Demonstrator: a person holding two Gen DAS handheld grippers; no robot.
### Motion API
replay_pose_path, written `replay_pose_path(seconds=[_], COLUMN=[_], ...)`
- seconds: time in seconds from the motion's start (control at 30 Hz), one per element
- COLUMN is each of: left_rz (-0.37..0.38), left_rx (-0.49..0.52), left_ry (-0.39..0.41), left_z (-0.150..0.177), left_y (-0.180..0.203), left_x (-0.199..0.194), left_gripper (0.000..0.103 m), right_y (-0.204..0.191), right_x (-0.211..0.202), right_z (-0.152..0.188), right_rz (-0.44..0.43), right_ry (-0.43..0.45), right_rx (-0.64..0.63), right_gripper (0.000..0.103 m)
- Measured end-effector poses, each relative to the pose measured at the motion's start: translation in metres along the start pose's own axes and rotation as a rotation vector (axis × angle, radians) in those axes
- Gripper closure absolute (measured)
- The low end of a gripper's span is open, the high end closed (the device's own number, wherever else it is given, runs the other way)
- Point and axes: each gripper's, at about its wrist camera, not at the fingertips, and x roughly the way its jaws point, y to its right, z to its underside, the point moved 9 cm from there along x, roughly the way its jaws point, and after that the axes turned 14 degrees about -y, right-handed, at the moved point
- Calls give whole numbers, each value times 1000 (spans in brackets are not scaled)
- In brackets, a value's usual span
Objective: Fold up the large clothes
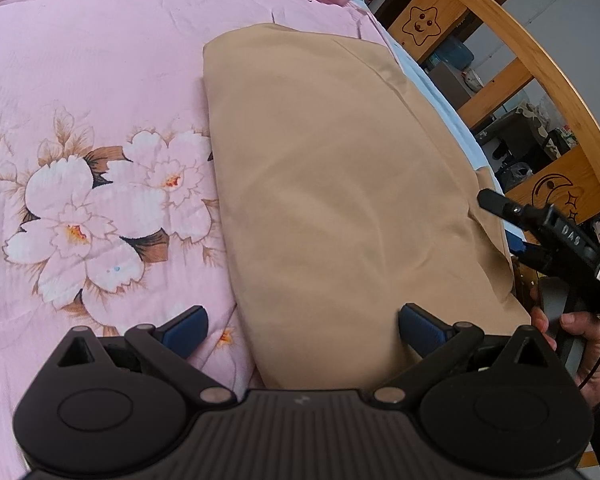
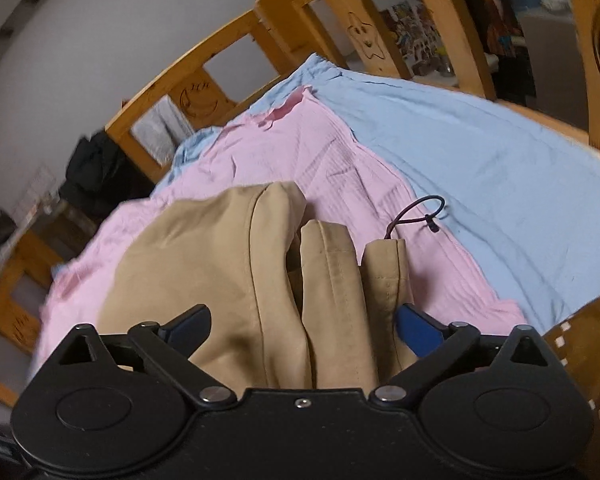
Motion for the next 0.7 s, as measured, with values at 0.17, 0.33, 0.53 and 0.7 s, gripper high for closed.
replay_pose_path(seconds=[0.17,0.33,0.53,0.7], left_rz=[-1,-27,-38,-36], left_rx=[1,12,21,10], left_ry=[0,15,17,12], left_z=[0,-1,-2,-3], left_y=[0,5,6,5], left_x=[0,-1,-1,0], left_gripper=[0,0,0,0], right_y=[-2,14,-3,8], right_x=[-2,1,0,-12], right_z=[6,3,4,3], right_rz=[114,34,47,65], right_ry=[10,-7,-22,8], right_rx=[-100,35,-67,-24], right_gripper=[13,11,23,19])
